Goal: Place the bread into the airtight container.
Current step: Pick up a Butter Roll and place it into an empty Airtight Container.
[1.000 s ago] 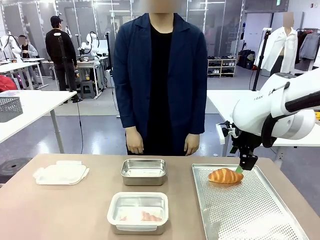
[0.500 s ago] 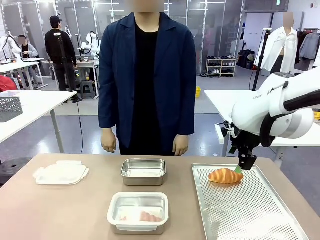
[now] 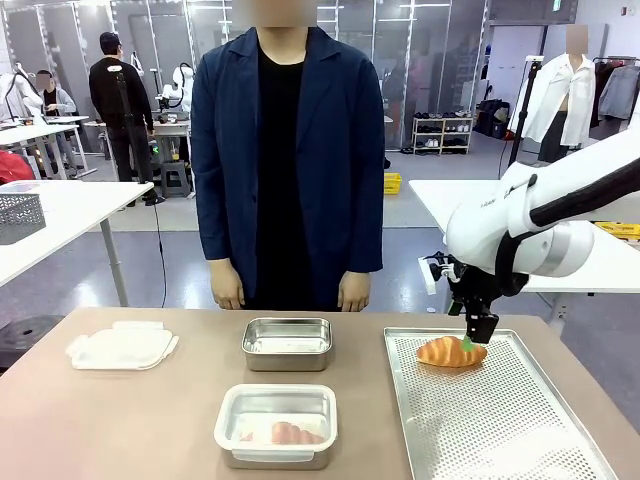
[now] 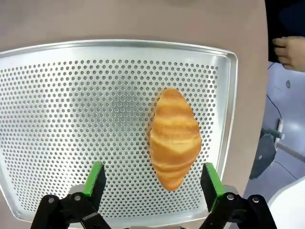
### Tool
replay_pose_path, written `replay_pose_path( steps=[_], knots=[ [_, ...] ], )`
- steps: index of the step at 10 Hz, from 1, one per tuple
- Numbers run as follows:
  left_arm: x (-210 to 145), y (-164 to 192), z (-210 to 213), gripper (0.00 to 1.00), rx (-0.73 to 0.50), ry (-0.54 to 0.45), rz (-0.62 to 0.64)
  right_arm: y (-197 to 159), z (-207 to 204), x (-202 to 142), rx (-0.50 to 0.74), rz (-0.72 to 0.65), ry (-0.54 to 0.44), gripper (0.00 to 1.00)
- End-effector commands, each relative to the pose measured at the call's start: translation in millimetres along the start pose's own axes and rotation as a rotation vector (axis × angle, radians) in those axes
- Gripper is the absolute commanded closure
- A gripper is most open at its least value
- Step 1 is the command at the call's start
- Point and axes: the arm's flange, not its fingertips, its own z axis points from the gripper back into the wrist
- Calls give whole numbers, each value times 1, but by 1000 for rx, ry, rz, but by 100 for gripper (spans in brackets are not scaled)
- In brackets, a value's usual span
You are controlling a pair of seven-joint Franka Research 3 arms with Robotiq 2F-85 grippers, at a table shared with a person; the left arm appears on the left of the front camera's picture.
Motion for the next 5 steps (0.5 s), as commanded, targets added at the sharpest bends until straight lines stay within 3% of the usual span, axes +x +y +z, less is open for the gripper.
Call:
replay_pose_path(
  steps=[1,5],
  knots=[
    [0,0,1,0,0,0,-9,-14,-12,7,24,-62,50,0],
    [0,0,1,0,0,0,-9,-34,-40,6,-4,-95,77,0]
  ],
)
